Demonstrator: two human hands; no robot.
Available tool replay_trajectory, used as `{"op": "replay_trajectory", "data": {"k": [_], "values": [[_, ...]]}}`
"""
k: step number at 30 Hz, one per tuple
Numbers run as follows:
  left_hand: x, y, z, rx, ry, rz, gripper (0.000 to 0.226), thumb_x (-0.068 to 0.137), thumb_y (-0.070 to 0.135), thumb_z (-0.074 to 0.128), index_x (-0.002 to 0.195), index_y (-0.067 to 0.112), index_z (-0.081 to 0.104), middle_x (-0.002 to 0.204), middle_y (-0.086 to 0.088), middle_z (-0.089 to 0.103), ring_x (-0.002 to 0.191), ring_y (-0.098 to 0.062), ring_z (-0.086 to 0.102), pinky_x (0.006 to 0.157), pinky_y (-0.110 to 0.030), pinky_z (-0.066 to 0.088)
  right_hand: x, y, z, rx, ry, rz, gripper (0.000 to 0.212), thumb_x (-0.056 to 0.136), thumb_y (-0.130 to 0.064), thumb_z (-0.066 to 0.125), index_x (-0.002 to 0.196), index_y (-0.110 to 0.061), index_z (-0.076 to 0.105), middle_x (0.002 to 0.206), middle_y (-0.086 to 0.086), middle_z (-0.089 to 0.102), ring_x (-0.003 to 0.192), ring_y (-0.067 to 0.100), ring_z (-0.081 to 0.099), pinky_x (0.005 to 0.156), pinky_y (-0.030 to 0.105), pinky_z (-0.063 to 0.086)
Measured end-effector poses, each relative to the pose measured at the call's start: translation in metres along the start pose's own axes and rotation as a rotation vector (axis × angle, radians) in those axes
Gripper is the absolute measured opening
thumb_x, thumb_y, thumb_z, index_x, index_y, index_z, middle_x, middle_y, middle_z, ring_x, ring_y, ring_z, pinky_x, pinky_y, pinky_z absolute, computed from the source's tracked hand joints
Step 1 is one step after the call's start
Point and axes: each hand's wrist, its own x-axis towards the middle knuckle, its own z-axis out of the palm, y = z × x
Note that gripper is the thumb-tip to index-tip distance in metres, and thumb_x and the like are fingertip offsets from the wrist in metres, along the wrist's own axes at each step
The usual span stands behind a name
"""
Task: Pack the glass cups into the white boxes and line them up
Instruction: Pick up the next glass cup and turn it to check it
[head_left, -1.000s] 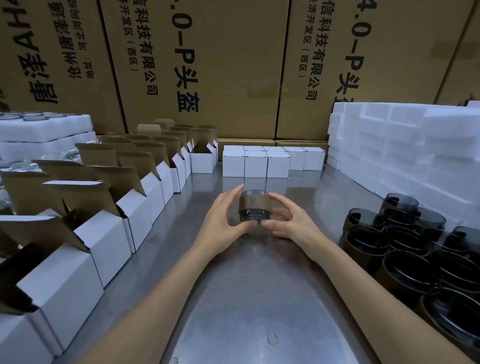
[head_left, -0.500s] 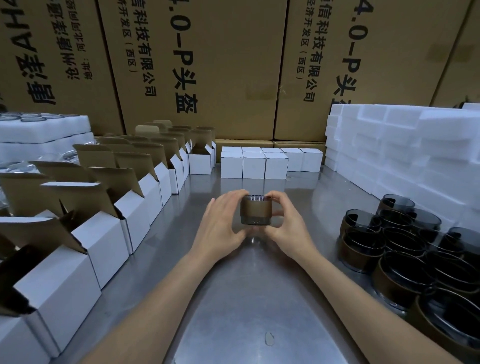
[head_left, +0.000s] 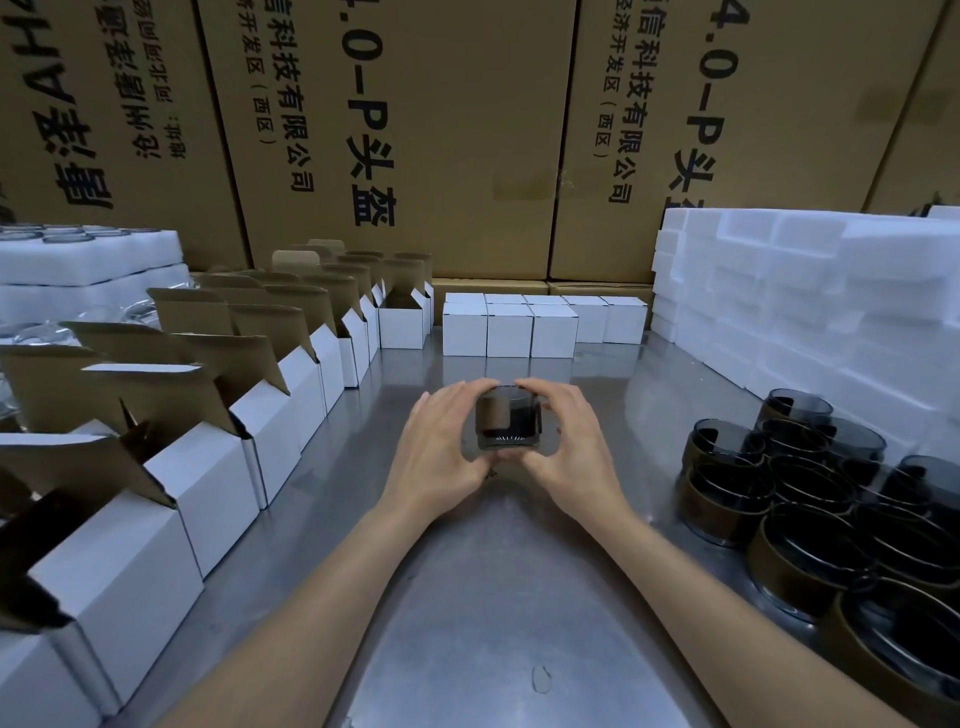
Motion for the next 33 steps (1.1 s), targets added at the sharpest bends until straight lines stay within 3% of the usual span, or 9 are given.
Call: {"op": "replay_trajectory", "data": {"k": [2,4,6,9,15,19,24,29,33], "values": [[-0.0007,0.0004,-0.0008,-0.030,-0.005,-0.062,0.062,0.073,0.029,0.080,0.126,0.024,0.049,0.126,0.009,0.058,0.122,-0.015,0.051,0.115,-0.042,0.013,-0.0006,-0.0013,-0.0004,0.019,-0.045,0.018,0.076,0.071,-0.022,0.081,0.131,-0.043,0.041,0.129,-0.015,0.047,0.122,0.010,0.044,0.096,0.034,0.044],[-0.0006,0.0000,-0.0011,-0.075,-0.029,-0.109,0.060,0.073,0.031,0.080,0.123,0.026,0.047,0.123,0.012,0.060,0.121,-0.012,0.052,0.116,-0.042,0.015,-0.0009,-0.0024,-0.0009,0.088,-0.085,0.078,0.079,0.071,-0.025,0.082,0.132,-0.044,0.035,0.130,-0.020,0.046,0.121,0.004,0.045,0.098,0.031,0.042],[-0.0001,0.0005,-0.0014,-0.108,-0.050,-0.137,0.063,0.072,0.032,0.081,0.124,0.027,0.045,0.125,0.012,0.059,0.121,-0.009,0.050,0.115,-0.047,0.024,-0.0008,-0.0029,-0.0004,0.111,-0.089,0.103,0.072,0.070,-0.025,0.082,0.123,-0.044,0.037,0.122,-0.025,0.048,0.113,0.000,0.049,0.095,0.035,0.046],[-0.0005,0.0025,-0.0009,-0.076,-0.056,-0.083,0.070,0.075,0.034,0.078,0.134,0.027,0.041,0.135,0.010,0.052,0.128,-0.011,0.044,0.118,-0.042,0.015,-0.0013,-0.0038,0.0000,0.054,-0.037,0.063,0.066,0.069,-0.023,0.082,0.117,-0.043,0.042,0.116,-0.023,0.051,0.104,0.001,0.053,0.087,0.035,0.050],[-0.0009,0.0010,-0.0011,-0.075,-0.065,-0.103,0.060,0.075,0.023,0.076,0.126,0.025,0.044,0.125,0.009,0.060,0.125,-0.013,0.050,0.117,-0.042,0.012,-0.0015,-0.0041,-0.0011,0.084,-0.090,0.054,0.082,0.069,-0.027,0.083,0.127,-0.054,0.031,0.128,-0.022,0.040,0.117,0.002,0.045,0.091,0.024,0.044],[-0.0015,0.0015,-0.0020,-0.137,-0.099,-0.147,0.060,0.073,0.021,0.075,0.123,0.024,0.043,0.126,0.009,0.060,0.121,-0.015,0.052,0.111,-0.048,0.031,-0.0012,-0.0039,-0.0001,0.156,-0.079,0.127,0.070,0.066,-0.028,0.084,0.113,-0.048,0.037,0.116,-0.027,0.052,0.109,-0.006,0.051,0.093,0.031,0.048],[-0.0019,0.0045,-0.0016,0.003,-0.054,-0.019,0.070,0.075,0.028,0.074,0.137,0.025,0.042,0.130,0.006,0.057,0.117,-0.017,0.052,0.110,-0.038,0.032,-0.0008,-0.0056,-0.0016,0.081,-0.029,0.073,0.065,0.067,-0.027,0.083,0.112,-0.048,0.042,0.113,-0.026,0.050,0.105,-0.003,0.051,0.087,0.034,0.050],[-0.0023,0.0030,-0.0028,-0.044,-0.055,-0.096,0.065,0.072,0.025,0.076,0.127,0.028,0.041,0.124,0.008,0.060,0.115,-0.021,0.055,0.092,-0.035,0.045,-0.0007,-0.0036,-0.0016,0.207,-0.138,0.146,0.079,0.071,-0.022,0.081,0.130,-0.049,0.035,0.128,-0.024,0.042,0.115,-0.004,0.047,0.090,0.017,0.043],[-0.0019,0.0001,-0.0020,-0.107,-0.103,-0.155,0.067,0.072,0.033,0.078,0.121,0.031,0.033,0.128,0.007,0.058,0.116,-0.021,0.055,0.084,-0.037,0.050,0.0002,-0.0009,-0.0020,0.231,-0.160,0.168,0.063,0.072,-0.014,0.079,0.120,-0.037,0.045,0.120,-0.015,0.056,0.111,0.000,0.052,0.086,0.013,0.042]]}}
